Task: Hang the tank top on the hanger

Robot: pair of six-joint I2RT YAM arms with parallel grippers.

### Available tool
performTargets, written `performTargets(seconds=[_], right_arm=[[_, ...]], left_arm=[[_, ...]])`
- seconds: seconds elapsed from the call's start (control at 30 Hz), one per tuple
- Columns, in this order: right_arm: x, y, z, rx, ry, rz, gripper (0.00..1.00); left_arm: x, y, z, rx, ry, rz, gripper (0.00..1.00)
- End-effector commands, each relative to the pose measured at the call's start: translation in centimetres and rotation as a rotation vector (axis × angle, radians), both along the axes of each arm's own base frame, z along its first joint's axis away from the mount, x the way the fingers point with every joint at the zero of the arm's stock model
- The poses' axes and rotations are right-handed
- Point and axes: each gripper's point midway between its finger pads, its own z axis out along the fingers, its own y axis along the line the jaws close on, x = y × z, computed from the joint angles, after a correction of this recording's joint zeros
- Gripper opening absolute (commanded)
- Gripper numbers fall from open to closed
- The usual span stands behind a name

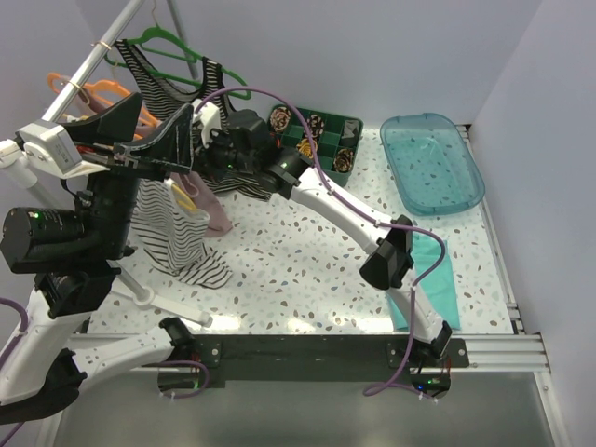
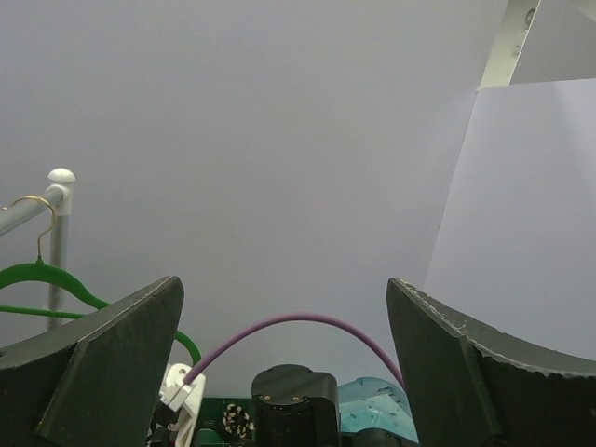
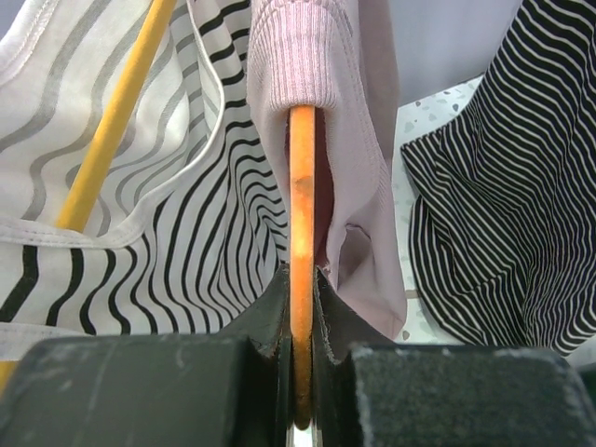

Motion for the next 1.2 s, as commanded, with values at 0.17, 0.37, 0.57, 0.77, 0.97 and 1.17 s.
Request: performTargets(seconds=[0.17, 0.37, 0.57, 0.77, 0.97, 1.17], right_arm=[[-1.6, -1.5, 7.3, 0.133, -0.095, 0.007, 0.00], [-1.5, -2.0, 7.1, 0.125, -0.095, -0.014, 0.07], [-2.0, -3.4, 8.5, 0.145, -0.113, -0.034, 0.48], [-3.7, -6.3, 10.1, 0.173, -0.119, -0.054, 0.77], [-4.8, -11.4, 9.8, 0.175, -0.093, -0.185, 0.89], [-4.4, -20.1, 5.6, 0.167, -0.017, -0.516, 0.99]], left_arm=[[-0.6, 0.6, 1.0, -0.043, -0.030, -0.007, 0.96], [-0.5, 0.4, 1.0, -0.043, -0.029, -0.010, 0.96], [0.0, -0.3, 0.9, -0.055, -0.015, -0.029, 0.96], [0.8, -1.3, 0.7, -0.043, -0.009, -0.030, 0.96], [1.9, -3.4, -0.1, -0.030, 0.004, -0.067, 0.96], [3.2, -6.5, -2.2, 0.000, 0.045, -0.136, 0.96]])
